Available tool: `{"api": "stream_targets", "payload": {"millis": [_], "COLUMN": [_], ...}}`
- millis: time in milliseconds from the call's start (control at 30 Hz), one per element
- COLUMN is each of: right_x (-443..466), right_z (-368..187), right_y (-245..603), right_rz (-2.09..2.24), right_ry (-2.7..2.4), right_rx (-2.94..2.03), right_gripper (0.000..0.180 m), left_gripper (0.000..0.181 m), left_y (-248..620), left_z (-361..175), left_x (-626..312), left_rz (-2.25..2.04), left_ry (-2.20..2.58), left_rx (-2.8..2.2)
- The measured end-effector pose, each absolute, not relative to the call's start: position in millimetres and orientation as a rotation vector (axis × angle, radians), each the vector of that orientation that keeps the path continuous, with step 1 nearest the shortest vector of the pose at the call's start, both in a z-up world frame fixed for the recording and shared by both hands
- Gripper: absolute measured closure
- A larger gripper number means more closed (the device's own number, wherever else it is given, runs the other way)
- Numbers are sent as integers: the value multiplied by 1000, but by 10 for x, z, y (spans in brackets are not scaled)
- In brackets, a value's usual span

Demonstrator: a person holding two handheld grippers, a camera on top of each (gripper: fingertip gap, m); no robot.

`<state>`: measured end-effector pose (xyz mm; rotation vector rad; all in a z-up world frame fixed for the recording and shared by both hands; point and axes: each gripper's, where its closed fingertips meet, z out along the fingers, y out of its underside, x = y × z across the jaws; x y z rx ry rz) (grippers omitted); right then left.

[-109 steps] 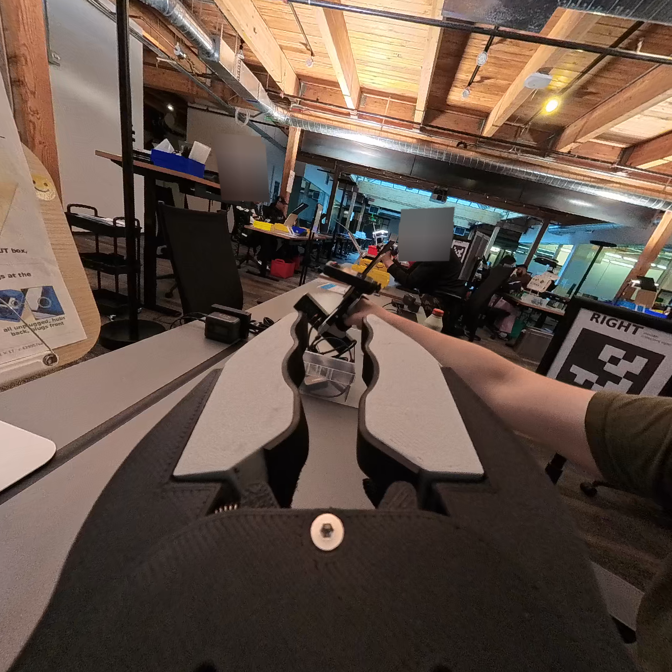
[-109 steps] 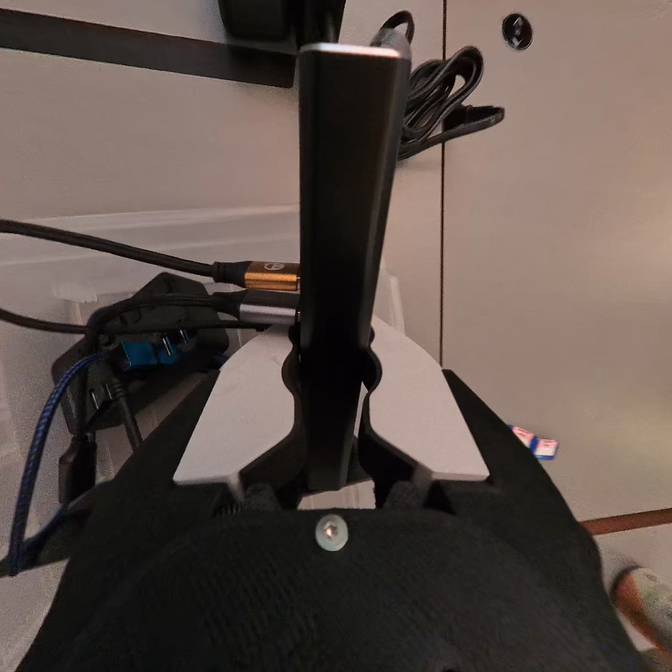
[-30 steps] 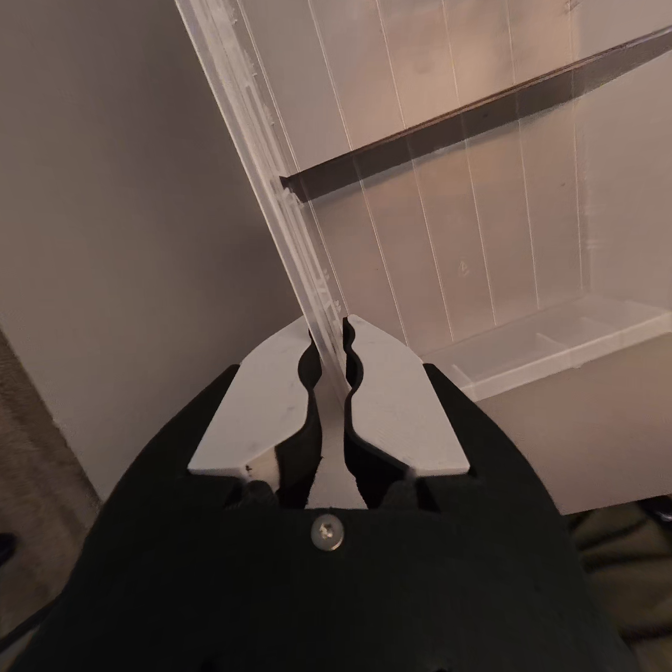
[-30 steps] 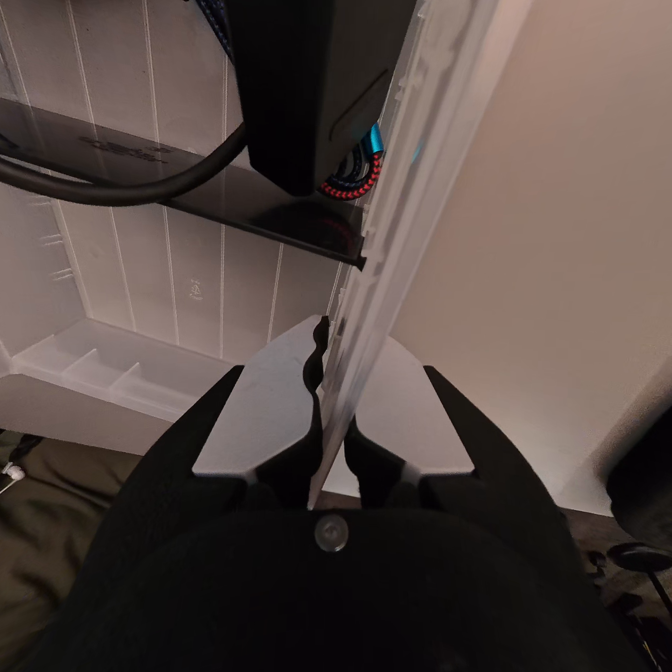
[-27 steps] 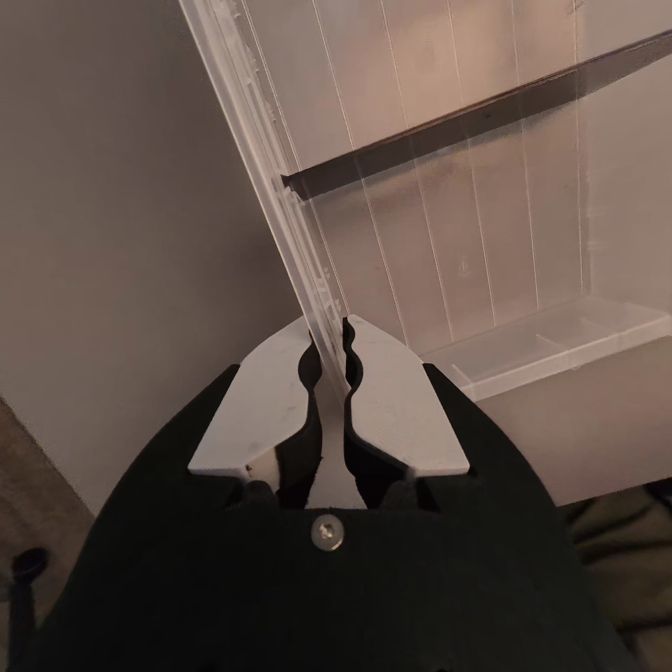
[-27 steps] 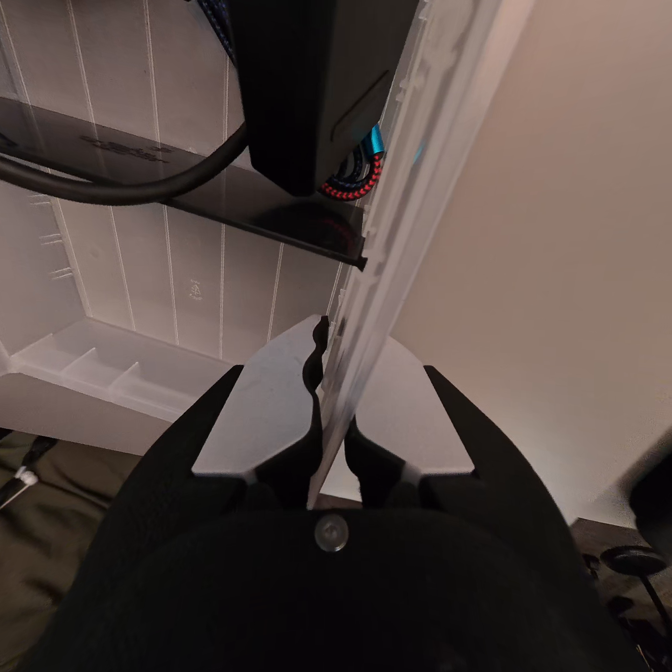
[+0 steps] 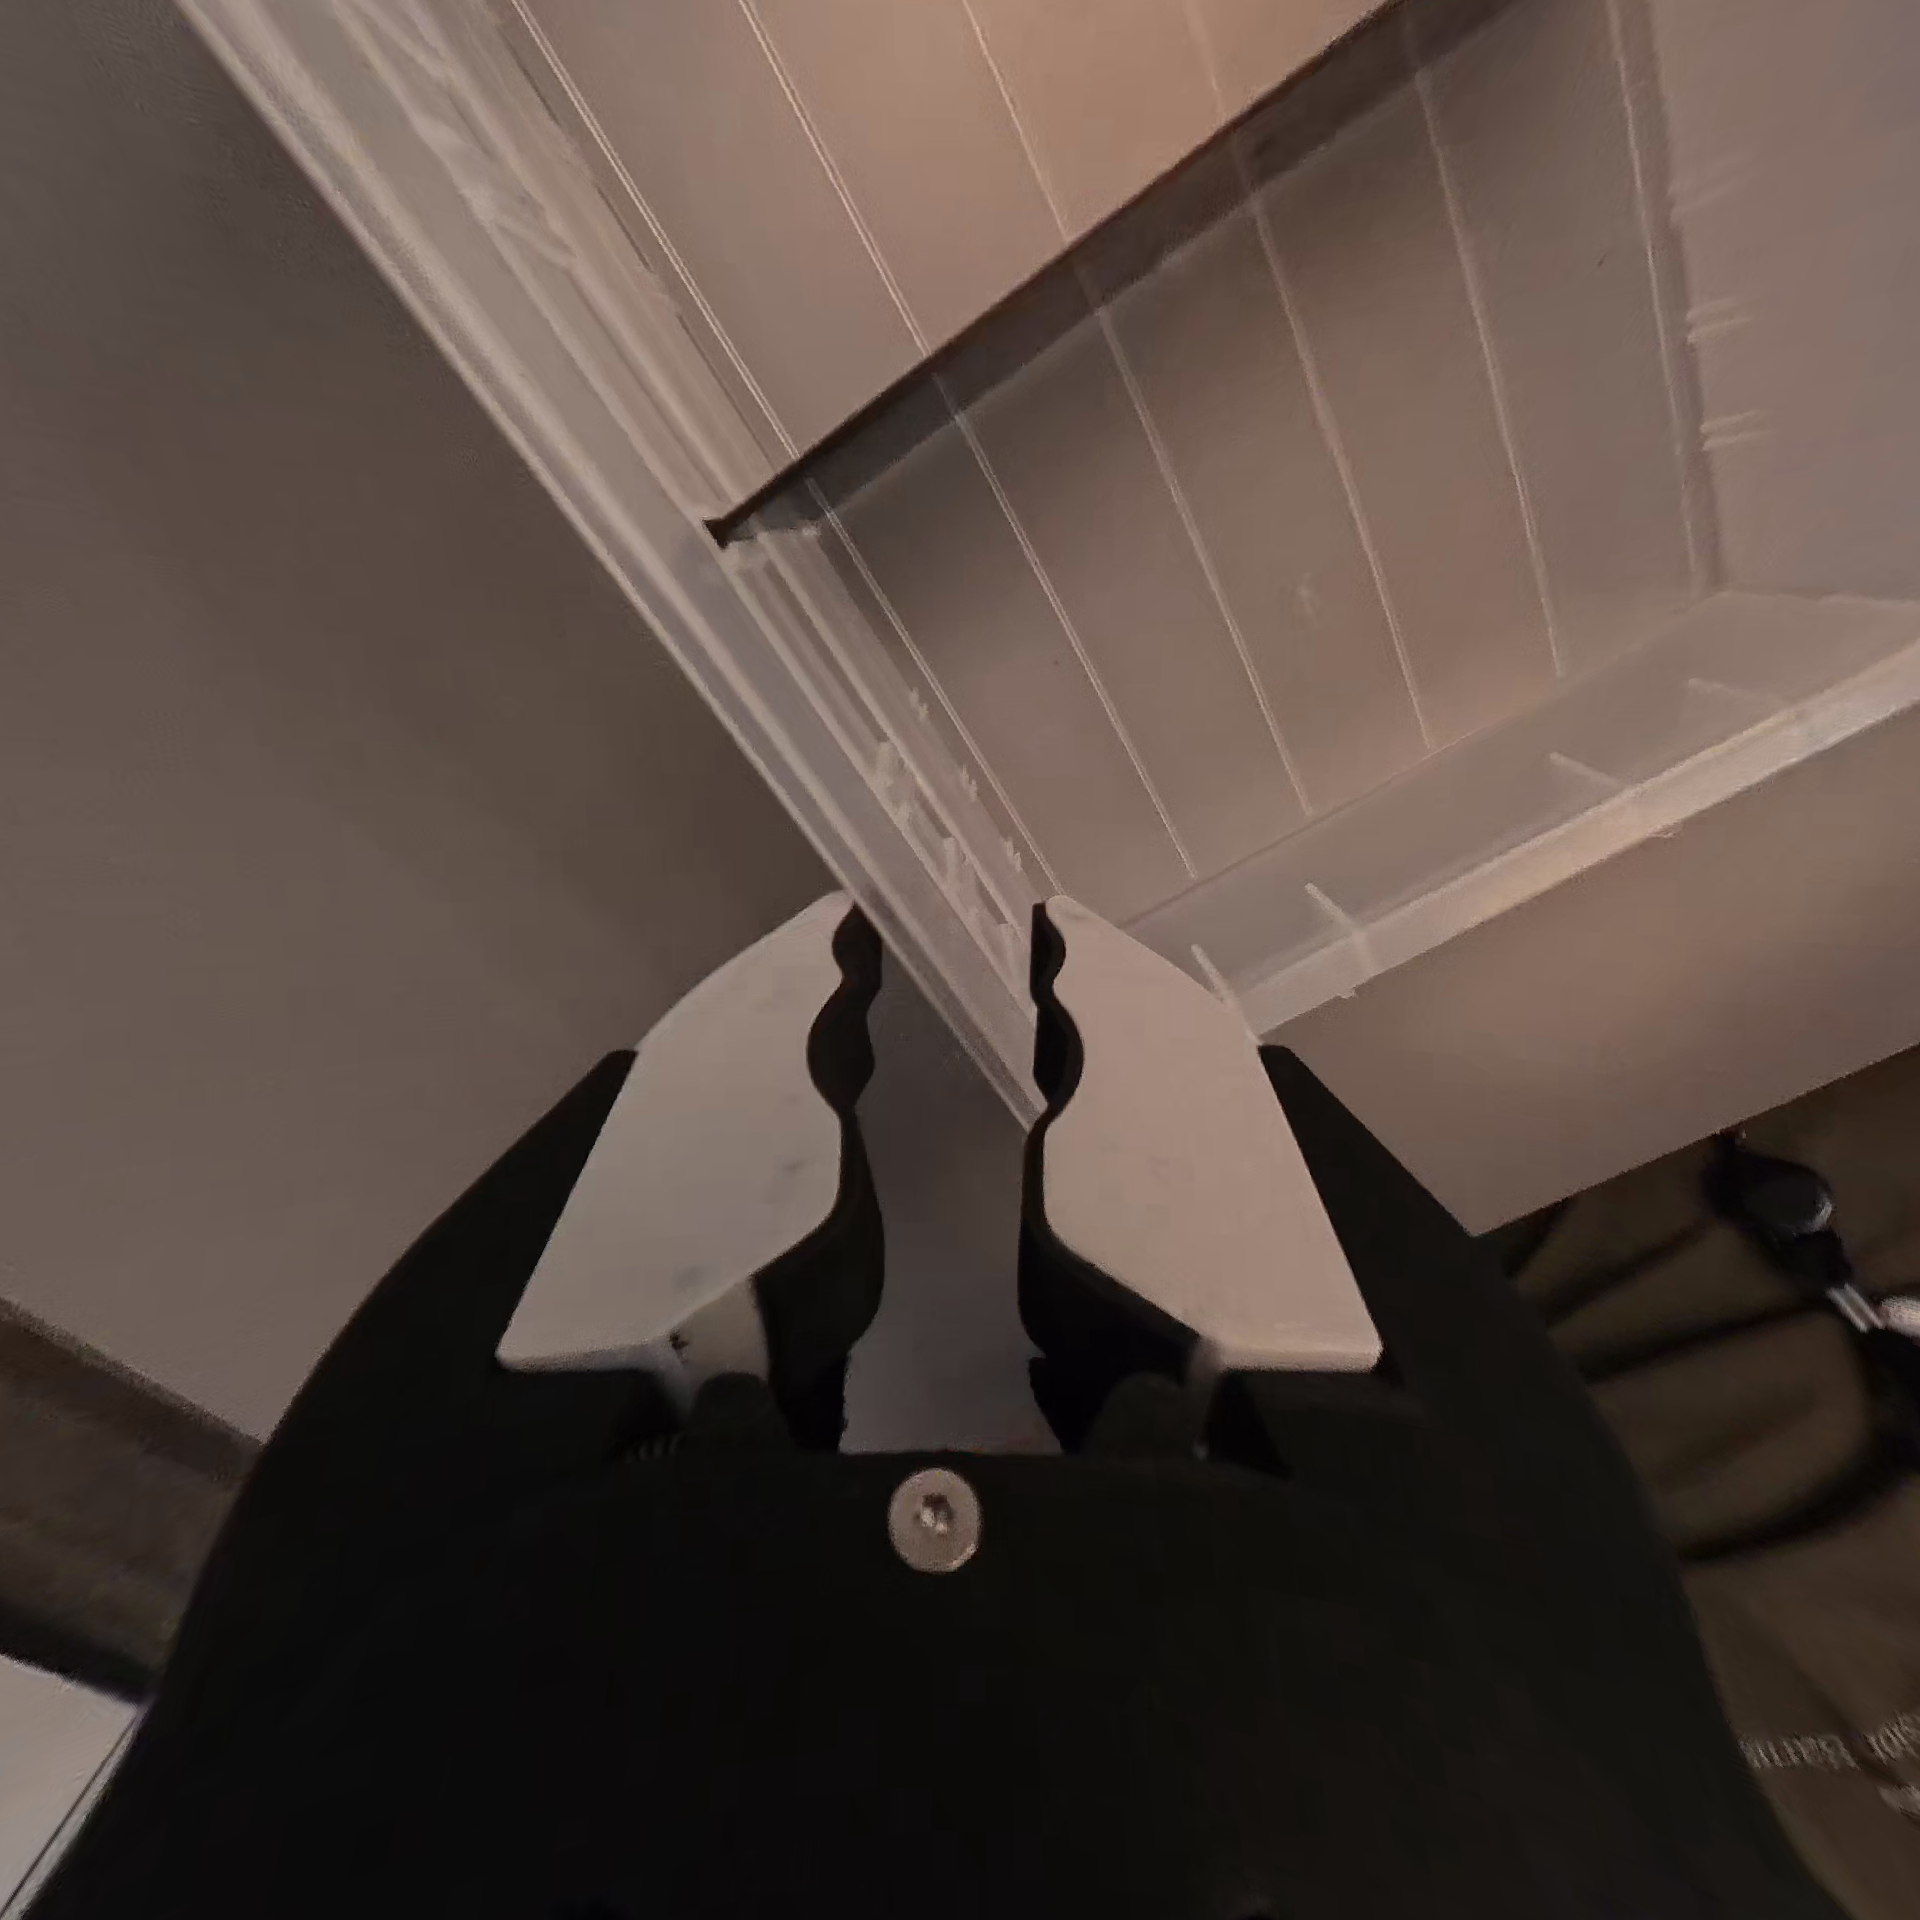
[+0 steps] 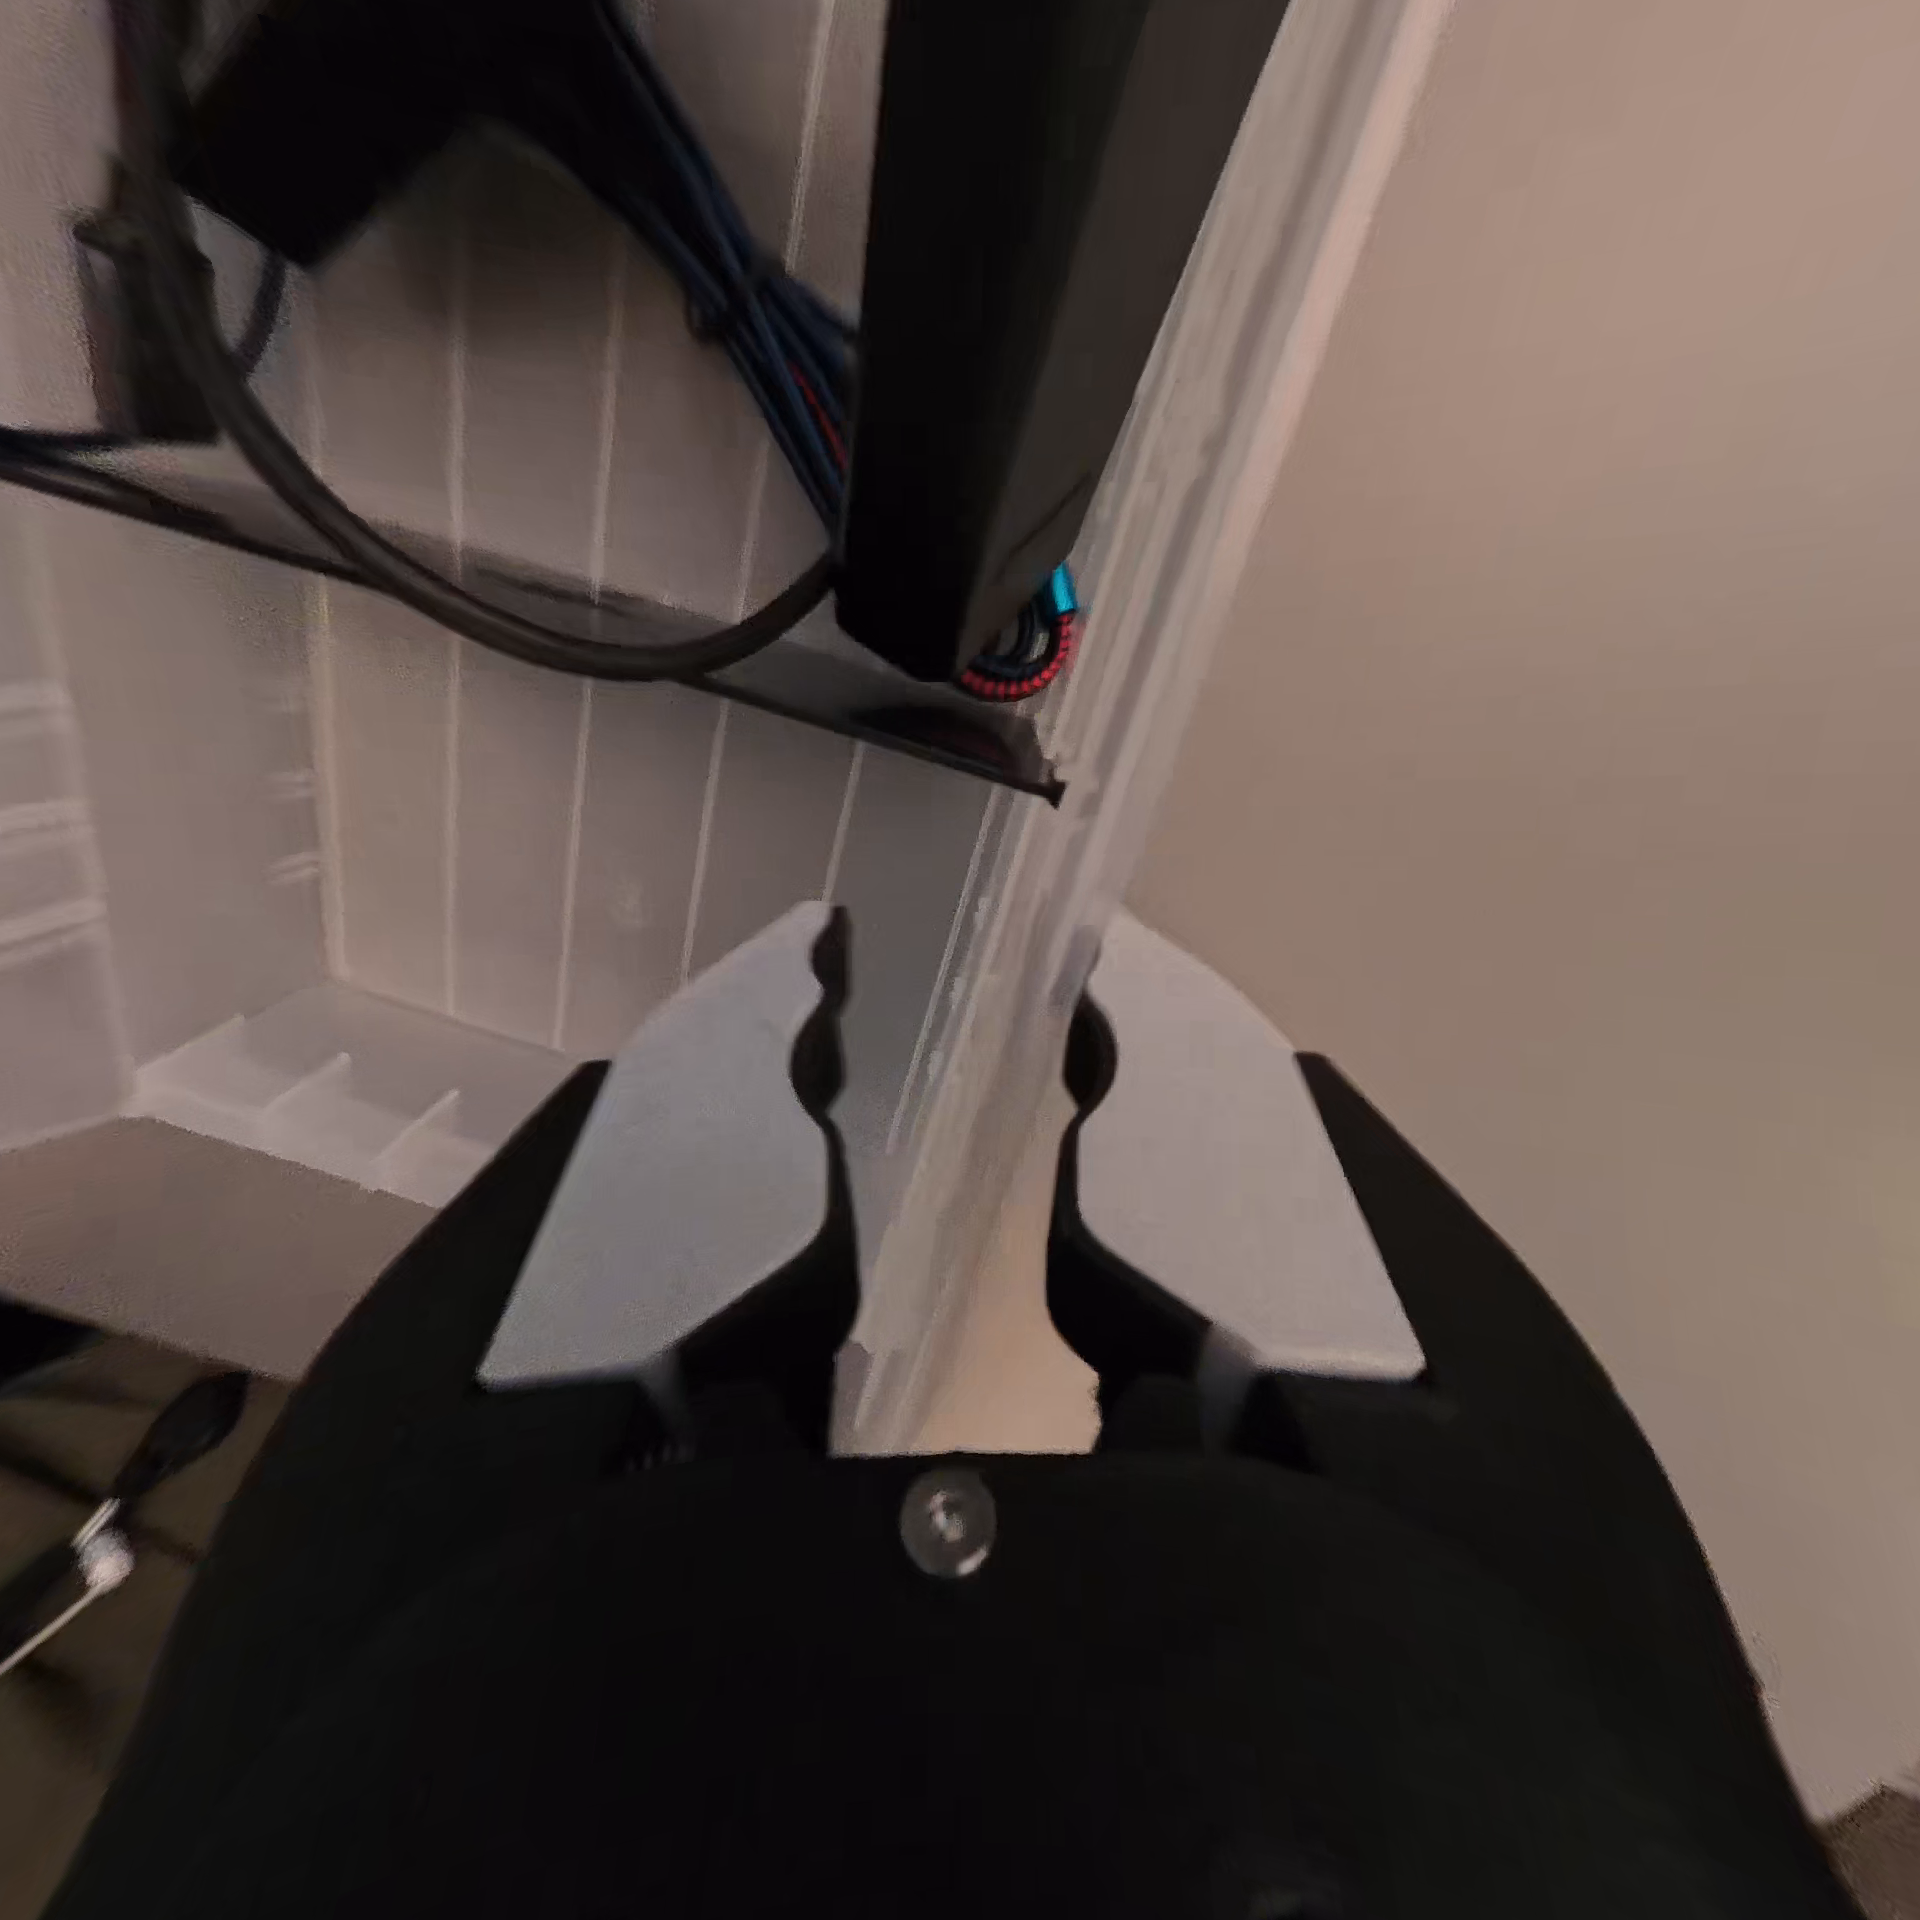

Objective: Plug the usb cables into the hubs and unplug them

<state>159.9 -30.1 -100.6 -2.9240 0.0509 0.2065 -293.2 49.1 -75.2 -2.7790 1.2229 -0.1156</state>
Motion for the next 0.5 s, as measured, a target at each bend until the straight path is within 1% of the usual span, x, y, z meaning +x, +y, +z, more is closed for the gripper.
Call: {"api": "stream_targets", "payload": {"millis": [100,200,233,300,367,400,433,500], "right_x": [1666,1675,1563,1087,446,173,-63,-462], "right_z": [-680,-224,-52,226,371,384,355,247], "right_y": [-211,-108,-44,82,93,79,71,78], "right_rz": [36,-221,-244,-117,160,275,354,463], "right_ry": [49,-13,-65,-223,-335,-362,-391,-444], "right_rx": [-2781,-2567,-2470,-2279,-2166,-2150,-2155,-2178], "right_gripper": [136,135,135,134,133,133,127,124], "left_gripper": [158,151,149,146,142,141,139,140], "left_y": [523,721,816,922,968,998,1024,1050], "left_z": [-413,56,245,548,706,766,809,833], "left_x": [-2900,-2906,-2904,-2842,-2771,-2756,-2740,-2693], "left_rz": [-87,106,197,311,385,432,476,529], "left_ry": [1173,1046,991,928,913,905,905,932], "left_rx": [-2611,-2357,-2247,-2056,-1951,-1911,-1873,-1824]}}
